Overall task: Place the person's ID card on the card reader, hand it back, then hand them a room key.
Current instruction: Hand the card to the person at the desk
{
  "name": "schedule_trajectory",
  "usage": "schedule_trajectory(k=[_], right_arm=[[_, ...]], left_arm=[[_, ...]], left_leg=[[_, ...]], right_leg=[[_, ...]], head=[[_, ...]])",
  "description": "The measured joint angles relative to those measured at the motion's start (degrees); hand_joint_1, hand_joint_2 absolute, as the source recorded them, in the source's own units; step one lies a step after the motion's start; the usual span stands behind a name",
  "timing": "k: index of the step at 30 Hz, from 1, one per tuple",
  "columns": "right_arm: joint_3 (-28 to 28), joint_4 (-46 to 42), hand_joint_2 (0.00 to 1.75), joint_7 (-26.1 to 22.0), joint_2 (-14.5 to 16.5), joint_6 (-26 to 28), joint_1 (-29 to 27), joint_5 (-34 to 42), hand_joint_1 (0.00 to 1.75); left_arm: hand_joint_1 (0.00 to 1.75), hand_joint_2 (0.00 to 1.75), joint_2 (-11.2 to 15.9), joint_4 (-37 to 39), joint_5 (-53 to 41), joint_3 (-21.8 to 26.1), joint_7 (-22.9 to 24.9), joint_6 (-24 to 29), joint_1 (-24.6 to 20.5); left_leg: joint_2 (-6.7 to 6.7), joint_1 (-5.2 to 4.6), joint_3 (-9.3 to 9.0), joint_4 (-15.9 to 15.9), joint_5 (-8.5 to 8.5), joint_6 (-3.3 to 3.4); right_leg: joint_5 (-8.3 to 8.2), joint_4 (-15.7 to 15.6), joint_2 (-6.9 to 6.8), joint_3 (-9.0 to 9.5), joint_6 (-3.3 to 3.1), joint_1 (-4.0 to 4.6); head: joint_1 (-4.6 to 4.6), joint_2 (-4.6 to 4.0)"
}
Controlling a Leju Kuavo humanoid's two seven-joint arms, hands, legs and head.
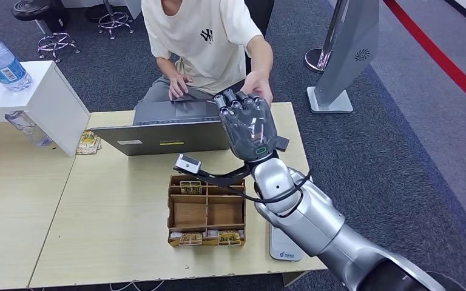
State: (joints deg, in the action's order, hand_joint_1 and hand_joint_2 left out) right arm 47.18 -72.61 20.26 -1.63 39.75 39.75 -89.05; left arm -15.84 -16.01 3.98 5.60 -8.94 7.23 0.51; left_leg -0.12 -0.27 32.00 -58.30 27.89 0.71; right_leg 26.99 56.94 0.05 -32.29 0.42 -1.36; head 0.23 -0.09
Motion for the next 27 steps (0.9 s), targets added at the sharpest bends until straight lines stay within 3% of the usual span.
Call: schedule_trajectory(k=[13,17,27], right_arm=[[3.2,5.4,1.75,1.6,-0.8,0.0,3.5,0.0,1.72],[4.8,9.0,1.75,3.4,-0.8,0.0,5.1,0.0,0.00],[10.1,13.9,1.75,13.8,-2.3,0.0,6.3,0.0,0.00]], left_arm=[[0.00,0.00,0.3,0.8,-0.4,-0.5,-0.1,-0.8,-0.4],[0.00,0.00,0.4,1.0,-0.6,-1.2,0.3,-0.9,-0.7],[0.00,0.00,0.7,1.3,-0.5,-1.5,0.9,-0.9,-0.8]], left_leg=[[0.00,0.00,0.01,0.0,0.00,0.00],[0.00,0.00,0.01,0.0,-0.01,0.00],[0.01,0.00,0.01,0.0,0.00,0.00]], right_leg=[[-0.01,0.0,0.00,0.00,0.00,0.00],[-0.01,0.0,0.01,0.00,0.00,0.00],[0.00,0.0,0.01,-0.02,0.00,0.00]], head=[[0.00,0.00],[-0.01,0.00],[0.01,0.00]])
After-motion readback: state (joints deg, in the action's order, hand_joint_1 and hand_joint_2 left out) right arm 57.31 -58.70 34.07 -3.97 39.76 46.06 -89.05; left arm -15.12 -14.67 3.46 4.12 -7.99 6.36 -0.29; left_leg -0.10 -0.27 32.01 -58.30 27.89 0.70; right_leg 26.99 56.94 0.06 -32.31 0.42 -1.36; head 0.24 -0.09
